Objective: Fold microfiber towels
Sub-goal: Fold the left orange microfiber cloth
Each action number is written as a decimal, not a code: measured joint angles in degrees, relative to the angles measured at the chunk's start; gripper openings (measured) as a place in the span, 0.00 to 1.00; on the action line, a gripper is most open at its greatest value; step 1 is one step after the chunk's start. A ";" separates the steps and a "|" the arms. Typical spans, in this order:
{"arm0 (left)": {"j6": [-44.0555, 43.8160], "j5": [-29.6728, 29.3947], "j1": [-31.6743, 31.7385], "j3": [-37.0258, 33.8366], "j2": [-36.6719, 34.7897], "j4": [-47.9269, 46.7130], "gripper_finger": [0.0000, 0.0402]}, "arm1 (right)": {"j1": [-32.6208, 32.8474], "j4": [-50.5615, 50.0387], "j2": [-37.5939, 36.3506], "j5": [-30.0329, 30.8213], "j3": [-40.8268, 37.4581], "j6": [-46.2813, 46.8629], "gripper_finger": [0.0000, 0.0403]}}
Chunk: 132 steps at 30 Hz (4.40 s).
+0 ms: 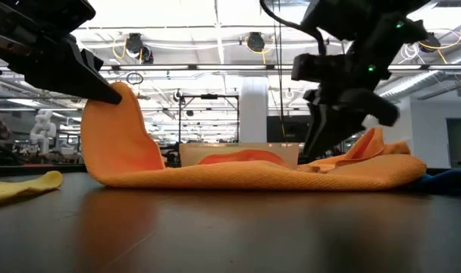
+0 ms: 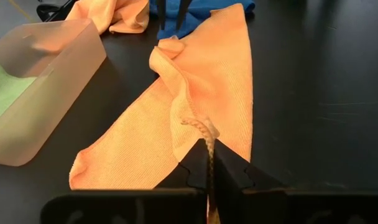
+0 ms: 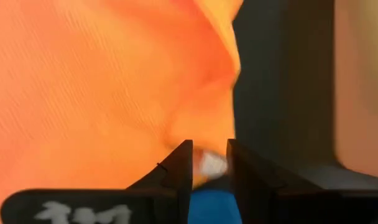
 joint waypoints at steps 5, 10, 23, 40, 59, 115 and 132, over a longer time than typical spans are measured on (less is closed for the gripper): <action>0.20 0.04 0.00 0.00 0.00 0.01 0.01 | 0.72 -0.36 0.36 1.89 -0.47 -7.55 0.29; 0.02 0.04 0.00 0.00 0.00 -0.06 0.04 | 0.85 6.88 1.91 2.05 -4.35 -15.19 0.39; -0.43 0.11 0.00 0.00 0.00 -0.05 0.03 | 0.61 18.83 2.77 6.54 -7.89 -16.82 0.48; -0.98 0.24 0.02 0.00 0.00 -0.17 0.03 | -1.27 22.43 2.77 -2.80 -7.91 -14.13 0.07; 16.00 -5.79 -3.28 11.98 -10.99 -3.02 0.01 | 7.44 23.24 -27.01 -2.66 -7.93 -4.75 0.00; 12.42 10.29 31.17 -1.99 -12.13 -4.18 0.01 | -12.89 36.61 -32.79 -1.02 -27.91 13.52 0.00; 7.18 8.07 10.28 -1.99 -11.67 -9.63 0.01 | 6.53 35.31 -32.48 -8.81 -27.93 12.60 0.00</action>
